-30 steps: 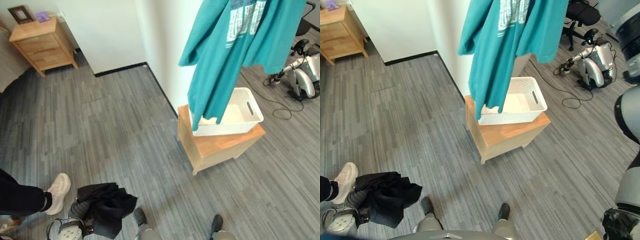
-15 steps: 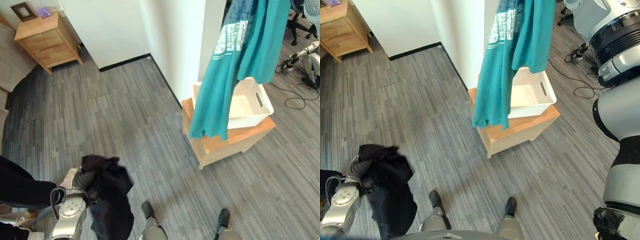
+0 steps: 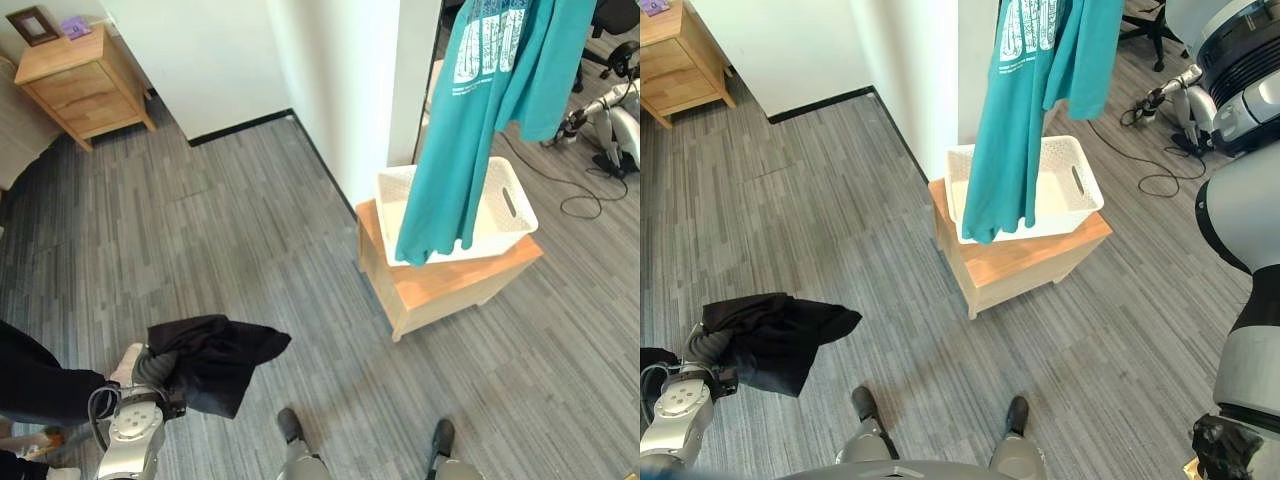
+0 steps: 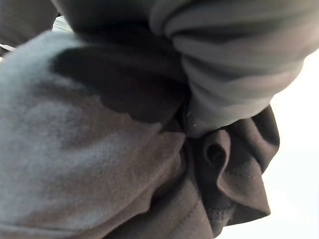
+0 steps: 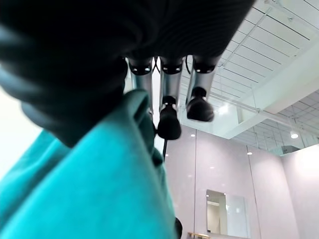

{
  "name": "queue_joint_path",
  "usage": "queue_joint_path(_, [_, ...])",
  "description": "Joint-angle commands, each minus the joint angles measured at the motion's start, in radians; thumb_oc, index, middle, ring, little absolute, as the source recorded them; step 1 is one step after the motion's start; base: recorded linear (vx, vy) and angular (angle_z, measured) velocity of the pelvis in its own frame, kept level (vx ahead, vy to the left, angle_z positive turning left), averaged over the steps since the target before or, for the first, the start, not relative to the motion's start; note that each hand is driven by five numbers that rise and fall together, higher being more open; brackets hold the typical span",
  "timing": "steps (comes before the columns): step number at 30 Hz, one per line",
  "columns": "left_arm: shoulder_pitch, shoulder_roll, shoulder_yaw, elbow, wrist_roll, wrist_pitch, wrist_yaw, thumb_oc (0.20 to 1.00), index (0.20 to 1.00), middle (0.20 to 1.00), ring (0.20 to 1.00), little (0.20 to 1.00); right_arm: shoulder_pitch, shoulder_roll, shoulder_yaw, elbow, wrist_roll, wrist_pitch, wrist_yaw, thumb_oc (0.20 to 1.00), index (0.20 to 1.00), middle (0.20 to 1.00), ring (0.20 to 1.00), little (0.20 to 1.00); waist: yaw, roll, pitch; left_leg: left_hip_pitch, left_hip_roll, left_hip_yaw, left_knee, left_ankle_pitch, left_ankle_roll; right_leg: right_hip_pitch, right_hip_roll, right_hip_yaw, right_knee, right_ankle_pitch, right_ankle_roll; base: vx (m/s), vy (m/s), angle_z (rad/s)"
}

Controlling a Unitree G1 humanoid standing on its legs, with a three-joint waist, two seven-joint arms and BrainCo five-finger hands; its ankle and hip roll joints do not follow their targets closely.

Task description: Pick up bed clothes into laundry basket.

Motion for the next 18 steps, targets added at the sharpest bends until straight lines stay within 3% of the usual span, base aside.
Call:
queue_joint_path(1, [-0.096, 0.116, 0.021, -0.005, -0.006, -0.037, 0.016, 0.200, 0.200, 0.200, 0.200, 0.200, -0.231, -0.015, 0.024, 0.070, 0.021, 0.019, -0.055, 0.200, 0.200, 0.200, 0.200, 0.200, 0.027, -0.091, 0.020, 0.181, 0.121, -0.002, 0.034, 0.236, -0.108, -0.049, -0.016, 0.013, 0.021, -0.102, -0.002, 0.00, 0.000, 0.00])
queue_joint_path(2, [-0.097, 0.118, 0.018, 0.002, 0.001, -0.037, 0.019, 0.200, 0.200, 0.200, 0.200, 0.200, -0.235, -0.008, 0.025, 0.073, 0.016, 0.022, -0.063, 0.200, 0.200, 0.200, 0.200, 0.200, 0.035, -0.090, 0.032, 0.161, 0.123, 0.007, 0.056, 0.236, -0.108, -0.062, -0.018, 0.000, 0.020, -0.072, -0.004, -0.06, -0.025, 0.00])
queue_joint_path(5, [-0.110, 0.121, 0.008, 0.010, 0.002, -0.038, 0.024, 0.200, 0.200, 0.200, 0.200, 0.200, -0.225, -0.001, 0.007, 0.068, 0.021, 0.022, -0.080, 0.200, 0.200, 0.200, 0.200, 0.200, 0.048, -0.095, 0.037, 0.148, 0.114, -0.014, 0.061, 0.236, -0.108, -0.080, -0.018, 0.001, 0.023, -0.070, -0.006, -0.02, -0.048, -0.05])
queue_joint_path(7, [-0.116, 0.115, -0.002, 0.006, 0.003, -0.038, 0.029, 0.200, 0.200, 0.200, 0.200, 0.200, -0.184, 0.002, -0.010, 0.059, 0.017, 0.020, -0.079, 0.200, 0.200, 0.200, 0.200, 0.200, 0.053, -0.096, 0.037, 0.147, 0.096, -0.061, 0.051, 0.236, -0.108, -0.094, 0.000, 0.005, 0.025, -0.082, -0.020, -0.06, -0.095, -0.07])
queue_joint_path(8, [-0.136, 0.120, -0.005, 0.008, 0.006, -0.037, 0.048, 0.200, 0.200, 0.200, 0.200, 0.200, -0.137, 0.045, -0.035, 0.049, 0.007, 0.024, -0.083, 0.200, 0.200, 0.200, 0.200, 0.200, 0.067, -0.098, 0.044, 0.173, 0.061, -0.143, 0.050, 0.236, -0.108, -0.108, 0.039, 0.023, 0.029, -0.101, -0.051, -0.09, -0.111, -0.02])
queue_joint_path(9, [-0.135, 0.121, -0.005, 0.009, 0.006, -0.037, 0.048, 0.200, 0.200, 0.200, 0.200, 0.200, -0.135, 0.045, -0.037, 0.048, 0.006, 0.024, -0.084, 0.200, 0.200, 0.200, 0.200, 0.200, 0.067, -0.099, 0.044, 0.174, 0.062, -0.143, 0.049, 0.236, -0.108, -0.108, 0.039, 0.023, 0.030, -0.102, -0.051, -0.19, -0.188, -0.05])
queue_joint_path(10, [-0.149, 0.129, -0.008, 0.011, 0.005, -0.034, 0.058, 0.200, 0.200, 0.200, 0.200, 0.200, -0.104, 0.086, -0.057, 0.035, 0.002, 0.026, -0.089, 0.200, 0.200, 0.200, 0.200, 0.200, 0.071, -0.108, 0.051, 0.180, 0.035, -0.213, 0.109, 0.209, -0.108, -0.125, 0.066, 0.038, 0.033, -0.098, -0.080, -0.14, -0.263, -0.23])
queue_joint_path(11, [-0.157, 0.136, -0.008, 0.018, 0.009, -0.031, 0.068, 0.200, 0.200, 0.200, 0.200, 0.200, -0.058, 0.146, -0.091, 0.029, 0.000, 0.024, -0.095, 0.200, 0.200, 0.200, 0.200, 0.200, 0.096, -0.120, 0.057, 0.206, -0.024, -0.328, 0.195, 0.074, -0.108, -0.140, 0.118, 0.075, 0.034, -0.118, -0.113, -0.11, -0.334, -0.38])
queue_joint_path(13, [-0.156, 0.137, -0.010, 0.025, 0.016, -0.030, 0.077, 0.200, 0.200, 0.200, 0.200, 0.200, -0.023, 0.191, -0.107, 0.022, -0.002, 0.021, -0.092, 0.200, 0.200, 0.200, 0.200, 0.200, 0.112, -0.133, 0.052, 0.225, -0.123, -0.421, 0.284, -0.036, -0.064, -0.155, 0.167, 0.111, 0.036, -0.122, -0.134, 0.04, -0.213, -0.65])
queue_joint_path(15, [-0.162, 0.136, -0.014, 0.035, 0.016, -0.029, 0.081, 0.200, 0.200, 0.200, 0.200, 0.200, -0.003, 0.222, -0.130, 0.028, 0.011, 0.017, -0.085, 0.200, 0.200, 0.200, 0.200, 0.200, 0.118, -0.143, 0.054, 0.231, -0.196, -0.478, 0.357, -0.068, -0.036, -0.155, 0.194, 0.134, 0.042, -0.124, -0.144, 0.06, -0.076, -0.68])
queue_joint_path(18, [-0.165, 0.140, -0.019, 0.041, 0.020, -0.029, 0.084, 0.200, 0.200, 0.200, 0.200, 0.200, 0.014, 0.233, -0.148, 0.035, 0.025, 0.013, -0.077, 0.200, 0.200, 0.200, 0.200, 0.200, 0.124, -0.148, 0.055, 0.247, -0.226, -0.512, 0.371, -0.107, -0.016, -0.151, 0.209, 0.153, 0.061, -0.129, -0.142, 0.08, -0.021, -0.56])
